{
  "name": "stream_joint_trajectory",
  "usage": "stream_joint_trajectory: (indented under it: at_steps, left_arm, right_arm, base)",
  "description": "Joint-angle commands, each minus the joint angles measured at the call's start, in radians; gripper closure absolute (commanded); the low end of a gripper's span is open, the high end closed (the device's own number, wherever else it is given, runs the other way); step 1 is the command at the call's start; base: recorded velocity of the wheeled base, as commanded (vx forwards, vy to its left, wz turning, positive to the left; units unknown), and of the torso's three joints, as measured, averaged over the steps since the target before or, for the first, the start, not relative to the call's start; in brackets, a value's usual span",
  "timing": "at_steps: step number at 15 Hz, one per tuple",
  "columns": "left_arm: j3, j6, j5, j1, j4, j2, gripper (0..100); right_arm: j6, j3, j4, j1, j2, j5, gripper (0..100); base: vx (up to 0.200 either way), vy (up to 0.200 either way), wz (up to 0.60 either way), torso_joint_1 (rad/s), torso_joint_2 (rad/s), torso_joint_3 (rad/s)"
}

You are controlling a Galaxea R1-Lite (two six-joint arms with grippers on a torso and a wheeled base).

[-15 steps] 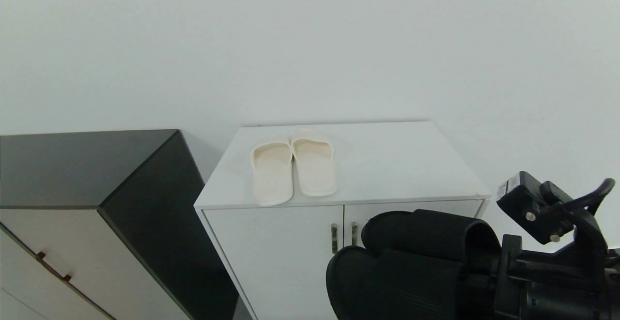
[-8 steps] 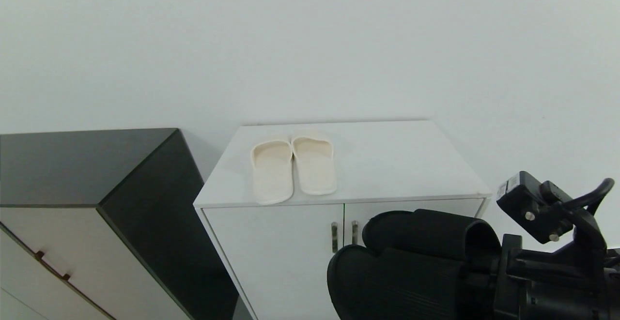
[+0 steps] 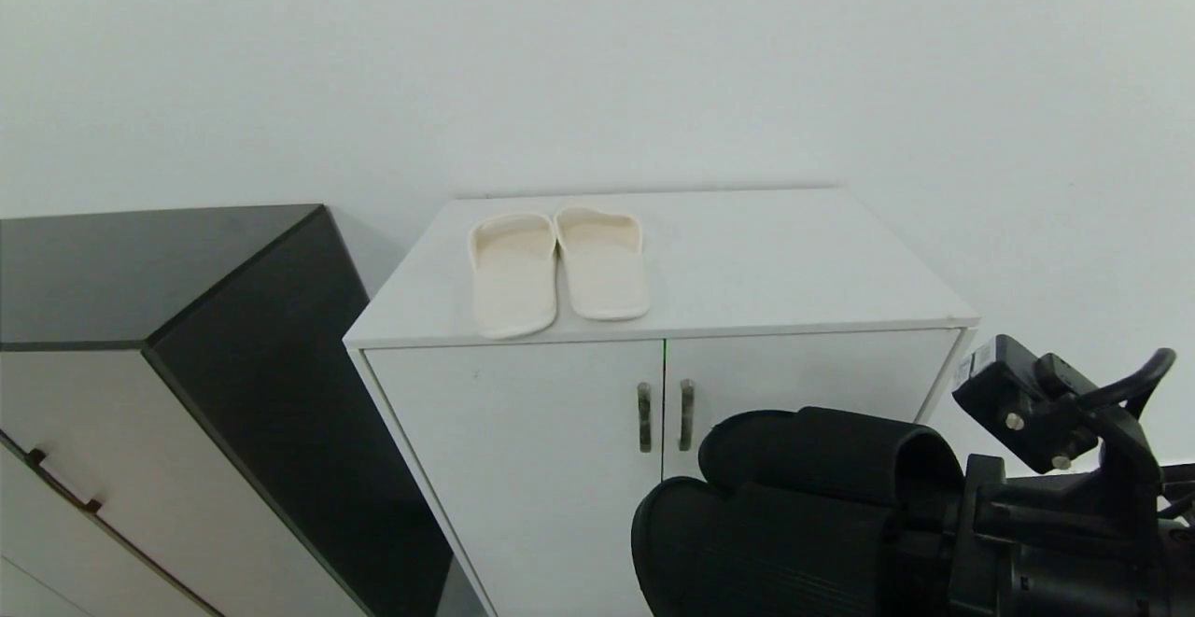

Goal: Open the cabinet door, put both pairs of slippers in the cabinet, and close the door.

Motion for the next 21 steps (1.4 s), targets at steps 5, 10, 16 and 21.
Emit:
stream_joint_trajectory:
  at_steps: [5, 10, 16, 21]
  left_arm:
    - [0.0, 0.002, 0.002, 0.0, -0.001, 0.0, 0]
    - [0.0, 0.01, 0.0, 0.0, -0.001, 0.0, 0]
    - [0.0, 0.048, -0.006, 0.0, 0.001, 0.0, 0]
    - [0.0, 0.062, -0.014, 0.0, 0.001, 0.002, 0]
  right_arm:
    - [0.0, 0.003, 0.002, 0.001, 0.004, 0.0, 100]
    - [-0.012, 0.018, 0.001, 0.001, 0.004, -0.001, 100]
    - [-0.027, 0.032, -0.001, 0.001, 0.002, -0.003, 100]
    - [-0.03, 0.04, -0.001, 0.001, 0.001, -0.004, 100]
  base:
    - [0.0, 0.0, 0.0, -0.199, 0.51, 0.316]
    - [0.0, 0.0, 0.0, -0.164, 0.48, 0.316]
    - [0.0, 0.0, 0.0, -0.119, 0.46, 0.338]
    - [0.0, 0.0, 0.0, -0.047, 0.44, 0.39]
